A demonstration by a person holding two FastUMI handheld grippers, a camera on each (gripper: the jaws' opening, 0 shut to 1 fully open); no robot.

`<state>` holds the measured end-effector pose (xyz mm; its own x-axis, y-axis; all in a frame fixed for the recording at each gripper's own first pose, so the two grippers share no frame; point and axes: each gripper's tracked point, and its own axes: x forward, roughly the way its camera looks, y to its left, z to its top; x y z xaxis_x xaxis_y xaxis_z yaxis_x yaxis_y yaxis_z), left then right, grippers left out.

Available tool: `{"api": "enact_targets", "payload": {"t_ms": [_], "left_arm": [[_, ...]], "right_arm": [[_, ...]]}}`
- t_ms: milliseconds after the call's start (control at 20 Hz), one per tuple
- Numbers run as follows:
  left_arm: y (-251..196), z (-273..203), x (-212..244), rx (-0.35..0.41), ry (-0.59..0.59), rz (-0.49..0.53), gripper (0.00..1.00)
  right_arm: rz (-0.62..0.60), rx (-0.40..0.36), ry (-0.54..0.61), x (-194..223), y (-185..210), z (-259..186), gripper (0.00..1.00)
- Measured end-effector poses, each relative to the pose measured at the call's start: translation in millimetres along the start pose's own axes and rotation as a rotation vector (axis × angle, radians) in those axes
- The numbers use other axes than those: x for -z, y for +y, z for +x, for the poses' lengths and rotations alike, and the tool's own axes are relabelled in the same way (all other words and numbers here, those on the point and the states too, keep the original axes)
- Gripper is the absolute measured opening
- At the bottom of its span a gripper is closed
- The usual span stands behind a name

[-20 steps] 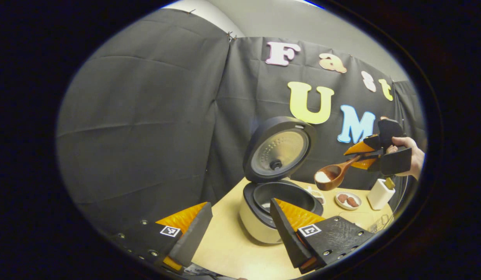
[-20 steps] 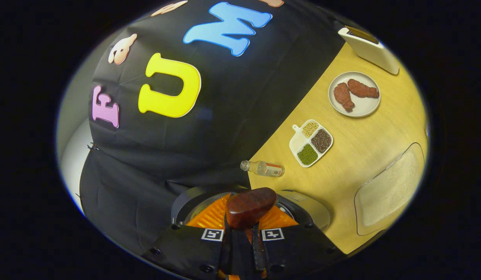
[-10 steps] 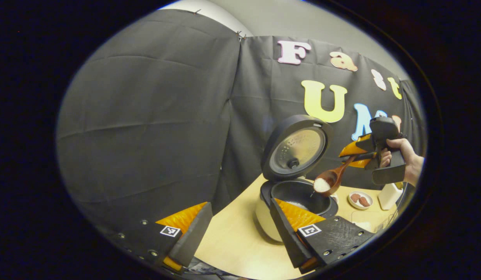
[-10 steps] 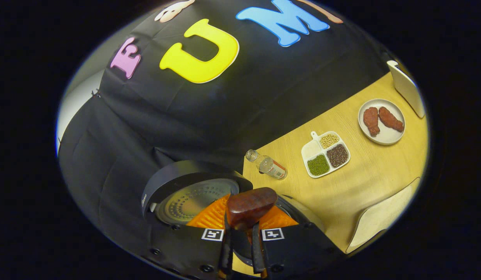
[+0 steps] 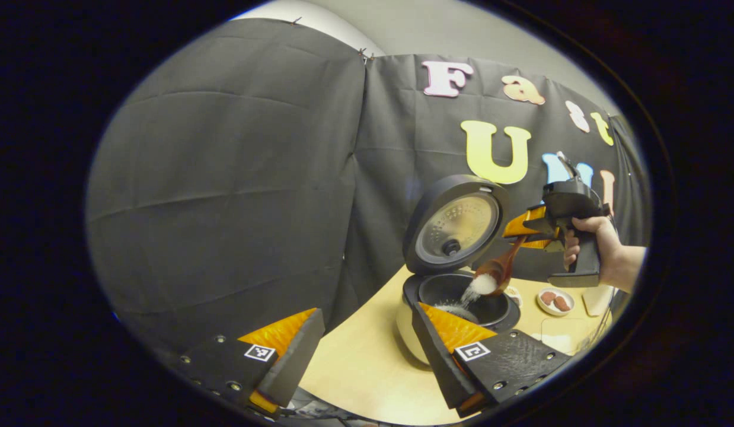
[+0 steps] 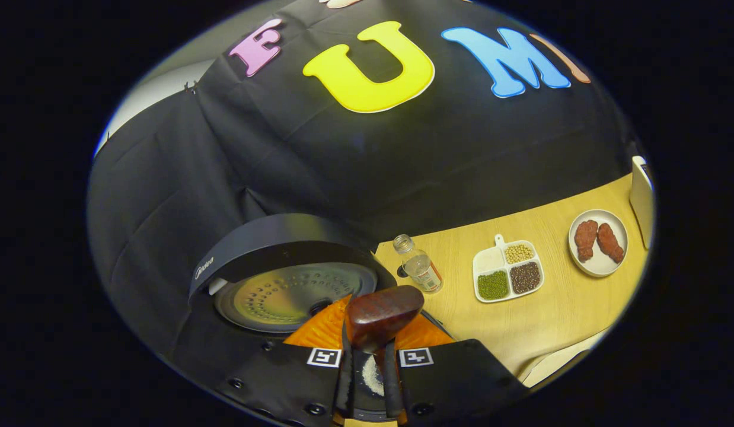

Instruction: Close the left gripper, press the button to open the rice cooker; take a wooden spoon from the chopstick holder with the right hand, scoop a spoonful of rice and pour it into the rice cooker, then put the wooden spoon back into the chopstick holder.

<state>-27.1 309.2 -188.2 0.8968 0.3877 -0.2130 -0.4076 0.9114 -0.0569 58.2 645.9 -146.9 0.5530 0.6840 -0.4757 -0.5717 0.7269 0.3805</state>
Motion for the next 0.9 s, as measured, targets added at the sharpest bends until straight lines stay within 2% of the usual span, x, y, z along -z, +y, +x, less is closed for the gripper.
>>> {"api": "enact_targets", "payload": {"t_ms": [150, 400, 850, 900], "left_arm": [[2.7, -4.9, -1.5, -0.014, -0.004, -0.004, 0.96], [8.7, -7.4, 5.0, -0.032, 0.005, -0.012, 0.94], [5.4, -14.2, 0.5, -0.023, -0.02, 0.028, 0.94], [5.0, -17.1, -1.0, -0.019, -0.026, 0.028, 0.94]], "right_arm": [[-0.075, -0.013, -0.042, -4.6, 5.1, 0.4, 0.21], [-0.185, -0.032, -0.048, -3.4, 18.3, 4.8, 0.21], [-0.385, -0.072, -0.064, 8.3, 37.0, 3.3, 0.22], [-0.406, -0.079, -0.066, 9.5, 39.1, 3.8, 0.18]]}}
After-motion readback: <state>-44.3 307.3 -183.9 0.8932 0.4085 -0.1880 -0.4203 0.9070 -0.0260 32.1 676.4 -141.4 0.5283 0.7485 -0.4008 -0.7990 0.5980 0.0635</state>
